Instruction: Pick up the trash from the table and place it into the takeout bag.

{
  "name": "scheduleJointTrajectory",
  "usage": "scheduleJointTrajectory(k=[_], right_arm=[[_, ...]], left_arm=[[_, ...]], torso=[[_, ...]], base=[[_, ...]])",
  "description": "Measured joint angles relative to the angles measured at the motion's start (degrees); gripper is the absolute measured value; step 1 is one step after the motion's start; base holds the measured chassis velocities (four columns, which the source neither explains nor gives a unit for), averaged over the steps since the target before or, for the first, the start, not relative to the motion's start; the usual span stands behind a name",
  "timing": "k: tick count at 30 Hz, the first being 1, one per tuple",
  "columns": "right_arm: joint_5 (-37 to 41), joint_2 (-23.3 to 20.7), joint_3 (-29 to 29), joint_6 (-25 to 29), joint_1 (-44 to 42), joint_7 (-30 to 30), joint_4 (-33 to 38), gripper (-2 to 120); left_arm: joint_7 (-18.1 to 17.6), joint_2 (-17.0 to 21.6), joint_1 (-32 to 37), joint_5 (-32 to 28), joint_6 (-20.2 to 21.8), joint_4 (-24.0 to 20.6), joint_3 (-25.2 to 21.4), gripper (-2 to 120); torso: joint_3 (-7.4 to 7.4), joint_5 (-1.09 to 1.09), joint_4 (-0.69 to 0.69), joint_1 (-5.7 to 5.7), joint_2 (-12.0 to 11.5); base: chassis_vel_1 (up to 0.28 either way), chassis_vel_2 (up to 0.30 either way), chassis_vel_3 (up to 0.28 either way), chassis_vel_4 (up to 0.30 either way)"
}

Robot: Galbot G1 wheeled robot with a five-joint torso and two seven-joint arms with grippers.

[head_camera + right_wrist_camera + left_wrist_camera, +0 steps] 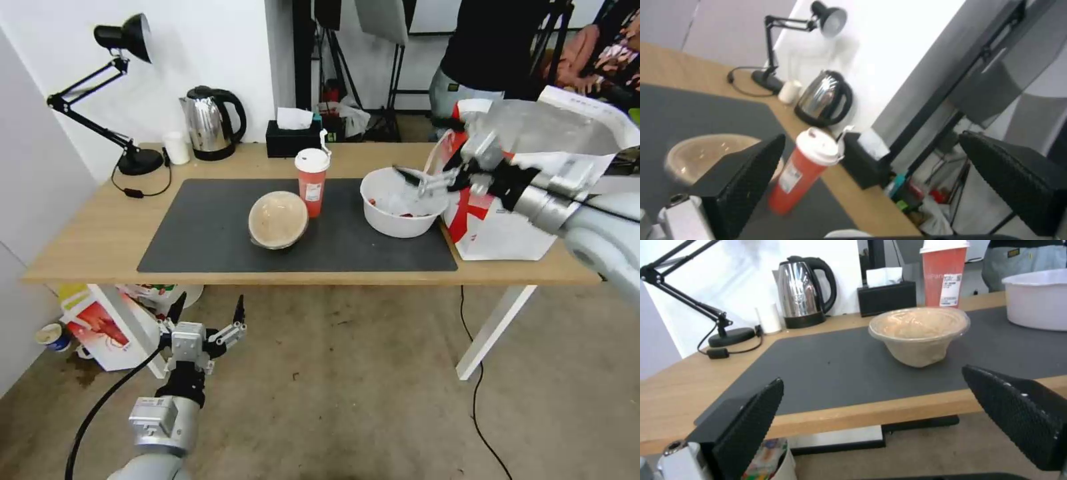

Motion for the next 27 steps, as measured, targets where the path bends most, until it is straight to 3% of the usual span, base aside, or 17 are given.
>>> scheduleJointTrajectory(k=[2,4,5,7,14,27], right_arm=[[0.32,-0.1,0.83,-0.26,-0.52,0.58,0.7,100],[0.3,-0.07,0.72,-0.29,-0.57,0.4,0.6,100],[0.01,0.12,-0.32,-0.04,0.36,-0.65,-0.12,100],[-0.8,0.52,-2.85,0.59,2.89,-3.01,-1.84,100],[-2.66,1.45,-8.69,2.06,8.9,-8.34,-5.82,100],[-9.33,4.83,-30.87,7.56,32.96,-28.0,-20.85,100]], left_arm=[[0.0,0.0,0.0,0.0,0.0,0.0,0.01,100],[0.01,0.0,0.0,0.0,0.0,0.0,0.01,100],[0.02,0.0,0.0,0.0,0.0,0.0,0.02,100],[0.01,0.0,-0.01,0.0,0.0,0.0,0.02,100],[0.0,0.0,0.0,0.0,0.0,0.0,0.02,100],[0.0,0.0,0.0,0.0,0.0,0.0,0.02,100]], torso=[[-0.02,-0.12,-0.04,-0.01,0.01],[-0.01,-0.06,-0.08,-0.02,0.01],[-0.01,0.02,-0.06,-0.02,0.01],[-0.01,-0.07,-0.03,-0.02,0.01],[-0.01,-0.05,-0.02,-0.02,0.0],[-0.01,-0.04,-0.03,-0.02,0.0]], base=[[0.0,0.0,0.0,0.0],[0.0,0.0,0.0,0.0],[0.0,0.0,0.0,0.0],[0.0,0.0,0.0,0.0],[0.0,0.0,0.0,0.0],[0.0,0.0,0.0,0.0]])
